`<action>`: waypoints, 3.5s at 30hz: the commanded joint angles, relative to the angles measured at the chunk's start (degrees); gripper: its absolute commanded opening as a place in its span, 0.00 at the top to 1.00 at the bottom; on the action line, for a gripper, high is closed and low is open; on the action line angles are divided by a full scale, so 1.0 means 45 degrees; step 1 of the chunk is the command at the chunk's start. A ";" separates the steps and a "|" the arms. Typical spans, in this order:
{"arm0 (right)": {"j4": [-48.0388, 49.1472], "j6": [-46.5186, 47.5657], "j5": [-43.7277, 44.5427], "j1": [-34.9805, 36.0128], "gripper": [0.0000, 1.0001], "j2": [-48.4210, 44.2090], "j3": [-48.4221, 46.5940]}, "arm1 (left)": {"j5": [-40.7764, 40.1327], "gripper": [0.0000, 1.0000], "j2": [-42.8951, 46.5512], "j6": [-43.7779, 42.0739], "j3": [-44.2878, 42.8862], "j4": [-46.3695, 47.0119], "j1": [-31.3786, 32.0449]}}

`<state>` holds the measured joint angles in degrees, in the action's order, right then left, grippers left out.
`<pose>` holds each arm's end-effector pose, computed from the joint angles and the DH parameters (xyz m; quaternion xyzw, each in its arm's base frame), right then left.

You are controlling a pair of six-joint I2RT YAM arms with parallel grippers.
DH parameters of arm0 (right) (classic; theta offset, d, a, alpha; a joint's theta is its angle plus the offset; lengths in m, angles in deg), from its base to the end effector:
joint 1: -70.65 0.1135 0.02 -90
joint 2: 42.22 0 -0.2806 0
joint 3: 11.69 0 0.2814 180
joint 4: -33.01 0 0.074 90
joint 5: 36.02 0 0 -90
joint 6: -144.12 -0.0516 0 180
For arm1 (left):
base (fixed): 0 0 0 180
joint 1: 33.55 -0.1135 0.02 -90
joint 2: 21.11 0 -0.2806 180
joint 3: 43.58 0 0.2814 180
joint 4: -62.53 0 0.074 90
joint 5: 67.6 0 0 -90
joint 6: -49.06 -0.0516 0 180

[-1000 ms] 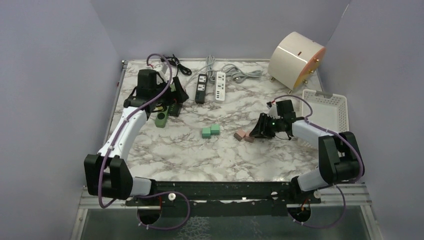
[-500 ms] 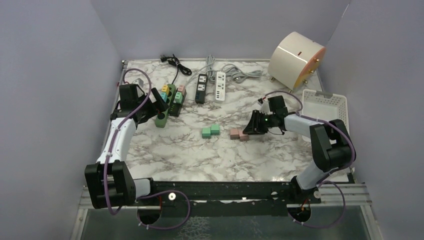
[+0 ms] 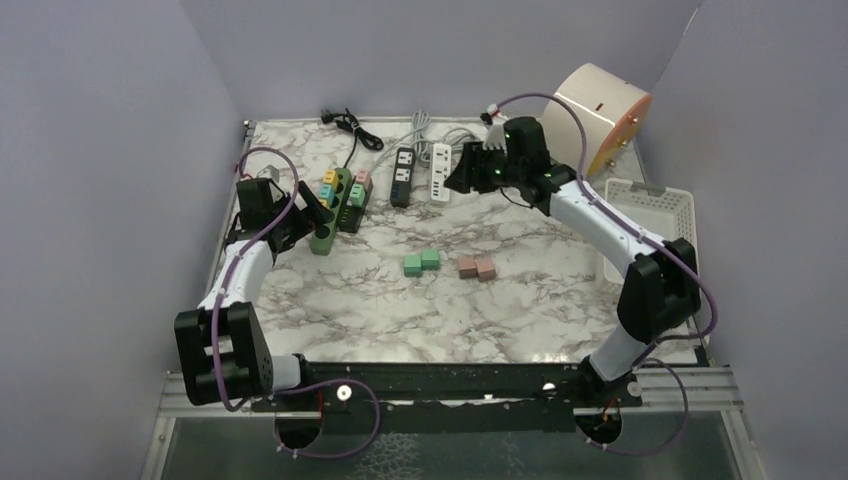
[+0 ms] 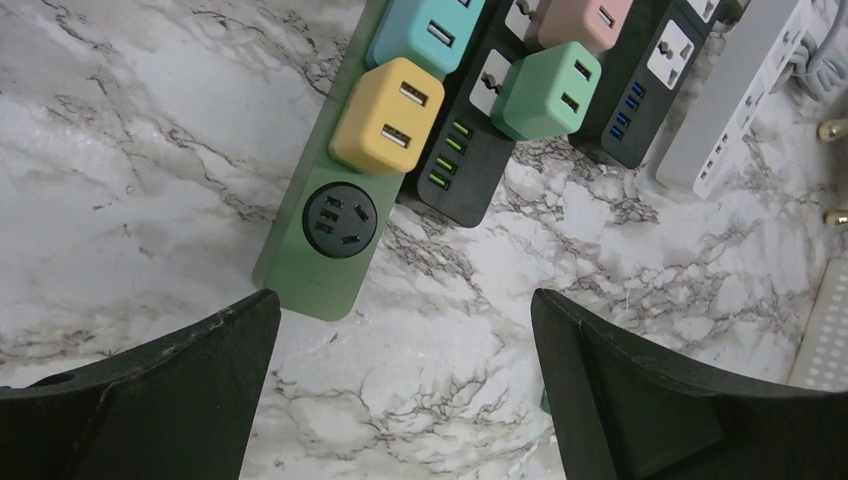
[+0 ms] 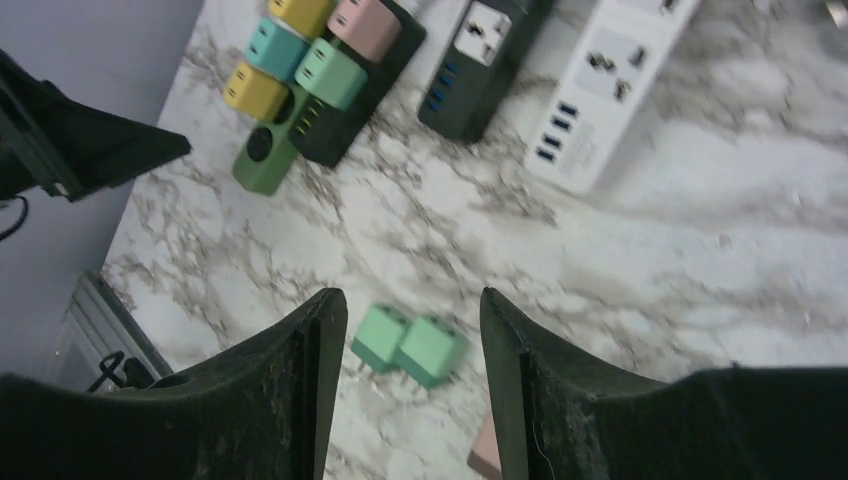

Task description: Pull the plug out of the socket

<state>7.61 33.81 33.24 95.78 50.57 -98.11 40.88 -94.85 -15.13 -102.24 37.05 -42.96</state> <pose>0.3700 0.1937 0.2982 -0.1236 0.8549 0.3299 0.3807 0.3051 0.0340 0.2297 -0.2072 0.8749 -0.2032 0.3877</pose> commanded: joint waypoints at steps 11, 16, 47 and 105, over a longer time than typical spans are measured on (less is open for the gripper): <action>-0.1739 0.0152 0.1989 0.3571 0.27 0.9562 -1.1535 | -0.0335 0.03 -0.1391 0.0154 0.0366 0.2295 -0.0081; -0.1597 0.0197 0.2618 0.4202 0.13 1.1581 -1.3499 | -0.0172 0.02 -0.1216 0.0184 0.0760 0.2412 -0.0090; 0.1448 -0.0137 0.4179 0.4467 0.99 1.1900 -1.1952 | 1.1907 0.01 -0.2491 0.2171 -0.0917 1.0203 0.0401; 0.7842 -0.0443 0.5001 0.3666 0.99 0.5635 -0.4218 | 0.7173 0.07 -0.3736 0.3781 -0.3069 0.8039 0.0403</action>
<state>33.99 32.61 57.31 113.15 84.12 -119.22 87.90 -123.96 37.65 -111.99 115.76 -44.19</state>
